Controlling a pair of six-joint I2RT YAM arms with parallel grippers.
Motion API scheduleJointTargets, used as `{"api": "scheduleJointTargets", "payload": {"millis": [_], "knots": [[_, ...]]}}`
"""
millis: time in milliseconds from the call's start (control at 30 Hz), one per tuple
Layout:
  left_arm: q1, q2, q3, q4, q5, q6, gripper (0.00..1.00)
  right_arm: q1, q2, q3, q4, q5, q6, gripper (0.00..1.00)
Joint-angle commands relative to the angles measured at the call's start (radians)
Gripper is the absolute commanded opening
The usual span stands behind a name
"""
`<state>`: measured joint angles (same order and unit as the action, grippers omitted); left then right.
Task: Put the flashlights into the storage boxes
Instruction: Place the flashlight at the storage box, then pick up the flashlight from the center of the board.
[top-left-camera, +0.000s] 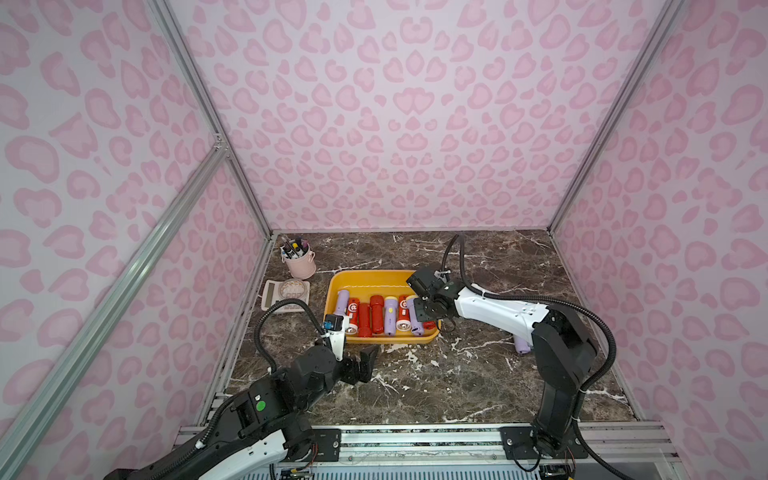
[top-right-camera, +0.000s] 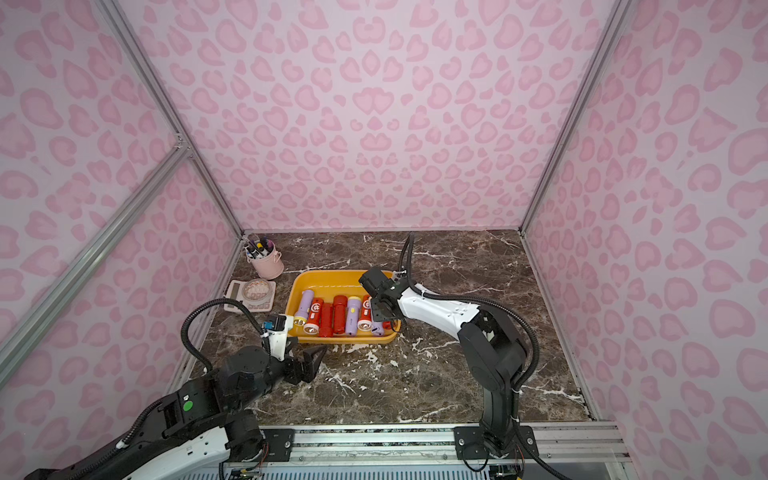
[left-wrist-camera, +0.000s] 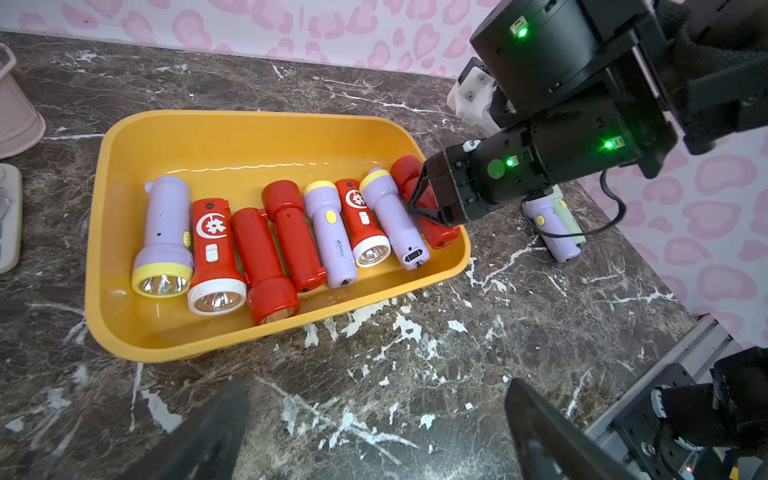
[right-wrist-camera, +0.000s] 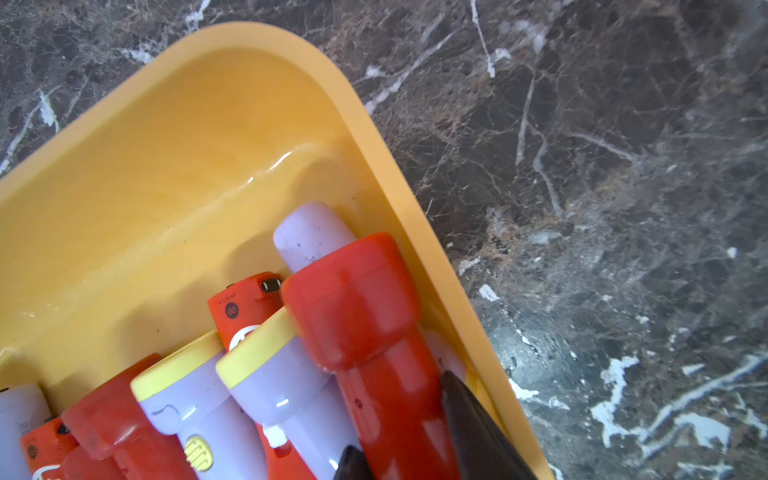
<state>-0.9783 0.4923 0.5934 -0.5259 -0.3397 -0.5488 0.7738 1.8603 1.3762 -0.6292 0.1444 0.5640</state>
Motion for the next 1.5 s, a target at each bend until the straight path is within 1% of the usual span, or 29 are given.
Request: {"api": "scheduleJointTargets", "payload": {"millis": [0, 267, 367, 467, 700, 900, 1133, 1200, 1300, 1467], "knots": [[0.0, 0.003, 0.01, 0.004, -0.001, -0.003, 0.98, 0.002, -0.015, -0.007, -0.002, 0.002, -0.003, 0.49], [0.0, 0.024, 0.021, 0.01, 0.001, 0.0, 0.98, -0.007, -0.141, -0.029, -0.052, 0.073, -0.03, 0.51], [0.0, 0.046, 0.026, 0.028, 0.015, 0.002, 0.97, -0.033, -0.206, -0.074, -0.062, 0.098, -0.041, 0.51], [0.0, 0.073, 0.029, 0.059, 0.035, 0.006, 0.98, -0.095, -0.276, -0.161, -0.061, 0.11, -0.046, 0.52], [0.0, 0.169, 0.036, 0.156, 0.088, 0.018, 0.98, -0.31, -0.456, -0.422, -0.013, 0.069, -0.071, 0.52], [0.0, 0.28, 0.057, 0.231, 0.127, 0.036, 0.98, -0.451, -0.578, -0.562, -0.005, 0.048, -0.093, 0.52], [0.0, 0.394, 0.093, 0.304, 0.185, 0.055, 0.98, -0.53, -0.616, -0.662, 0.014, 0.032, -0.1, 0.53], [0.0, 0.425, 0.094, 0.34, 0.232, 0.052, 0.98, -0.548, -0.624, -0.685, 0.024, 0.029, -0.1, 0.53], [-0.006, 0.487, 0.1, 0.397, 0.303, 0.047, 0.99, -0.569, -0.627, -0.693, 0.036, 0.018, -0.102, 0.53], [-0.029, 0.589, 0.15, 0.443, 0.347, 0.078, 0.98, -0.595, -0.602, -0.697, 0.051, 0.015, -0.111, 0.53]]}}
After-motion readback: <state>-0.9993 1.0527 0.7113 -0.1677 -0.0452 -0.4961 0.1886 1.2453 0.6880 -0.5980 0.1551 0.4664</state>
